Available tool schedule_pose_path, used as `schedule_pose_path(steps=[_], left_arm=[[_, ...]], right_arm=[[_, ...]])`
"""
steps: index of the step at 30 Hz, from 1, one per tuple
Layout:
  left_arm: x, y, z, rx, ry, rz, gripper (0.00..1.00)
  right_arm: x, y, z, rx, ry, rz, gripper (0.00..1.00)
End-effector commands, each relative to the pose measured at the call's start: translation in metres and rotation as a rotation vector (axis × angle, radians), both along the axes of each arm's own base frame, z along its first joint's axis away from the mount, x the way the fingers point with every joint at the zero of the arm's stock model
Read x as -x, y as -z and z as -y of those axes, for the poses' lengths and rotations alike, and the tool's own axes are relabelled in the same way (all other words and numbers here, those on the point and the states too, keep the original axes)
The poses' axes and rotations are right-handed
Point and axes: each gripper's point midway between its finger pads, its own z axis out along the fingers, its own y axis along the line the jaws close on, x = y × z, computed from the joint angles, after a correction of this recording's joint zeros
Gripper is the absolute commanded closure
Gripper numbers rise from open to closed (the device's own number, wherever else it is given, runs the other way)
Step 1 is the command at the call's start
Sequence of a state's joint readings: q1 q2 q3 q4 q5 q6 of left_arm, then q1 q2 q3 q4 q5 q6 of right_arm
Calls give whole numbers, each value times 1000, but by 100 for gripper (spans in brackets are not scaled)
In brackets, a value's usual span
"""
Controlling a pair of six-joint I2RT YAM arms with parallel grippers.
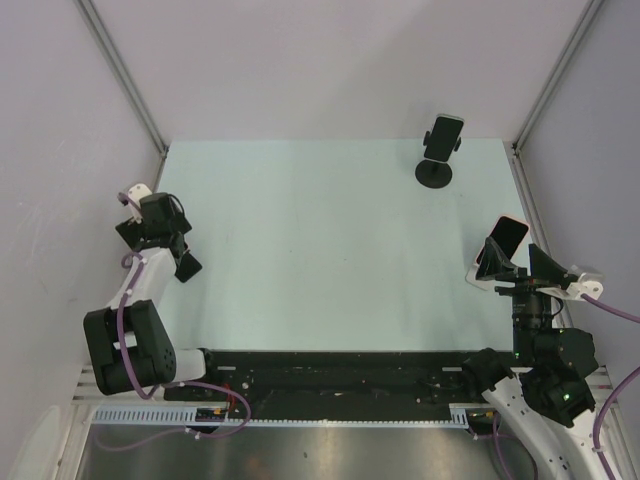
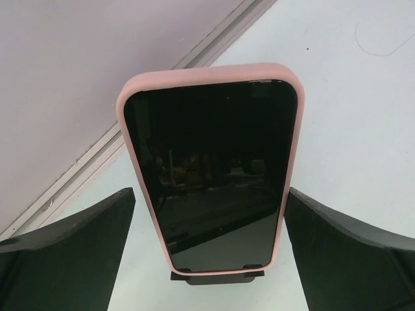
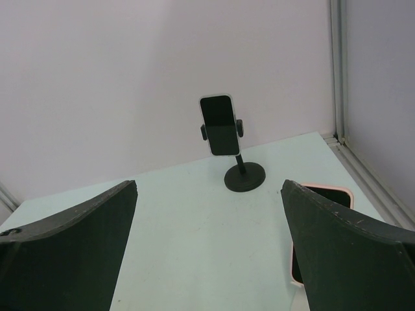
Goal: Remove the phone from the phone stand
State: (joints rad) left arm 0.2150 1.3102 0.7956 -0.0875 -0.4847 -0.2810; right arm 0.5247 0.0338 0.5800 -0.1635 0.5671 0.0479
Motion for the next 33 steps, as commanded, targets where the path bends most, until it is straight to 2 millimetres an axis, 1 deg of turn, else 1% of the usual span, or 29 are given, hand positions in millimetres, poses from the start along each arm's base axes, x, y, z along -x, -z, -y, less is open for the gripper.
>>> schedule_pose_path(steps=[1,6,10,11,13,14,15,16,17,19,20,22,23,25,26,28,29,32,33], left_arm=[[-1,2,-14,6,-64,2,0],[-3,16,-13,42,-55,-18,0],[-6,19,-12,53,-38,-23,3],[-7,19,-11,57,-29,-24,10],[-11,20,-8,66,-2,-23,18],[-12,21,-6,70,9,-24,28],[-14,21,-5,72,23,-25,32],[-17,22,0,89,54,-20,35],[-19,22,2,94,67,-18,42],[-25,24,12,126,121,-14,54],[-28,24,18,139,147,-10,62],[-34,22,28,150,195,1,71],[-40,21,42,161,258,4,74],[-47,18,58,165,326,13,76],[-53,18,77,176,400,14,80],[-60,16,98,191,478,23,83],[-63,17,117,195,537,21,84],[-66,18,158,226,680,16,87],[-70,13,179,225,745,40,87]], right_arm=[[7,-16,2,-8,-10,46,0],[7,-16,2,-4,-10,47,0],[7,-17,2,-2,-11,48,0],[7,-17,2,-1,-10,48,0],[7,-16,2,0,-10,47,0],[7,-16,2,0,-12,47,0],[7,-16,2,-1,-12,47,0],[8,-17,2,0,-12,48,0],[7,-16,1,-1,-14,47,0],[7,-17,1,3,-14,48,0],[8,-17,1,2,-16,49,0],[8,-17,1,2,-14,49,0],[7,-16,1,4,-14,48,0],[8,-17,1,5,-13,49,0],[8,-17,1,5,-14,50,0],[8,-17,1,6,-16,49,0],[7,-17,0,6,-19,49,0],[7,-16,0,9,-20,48,0],[7,-16,0,10,-20,48,0]])
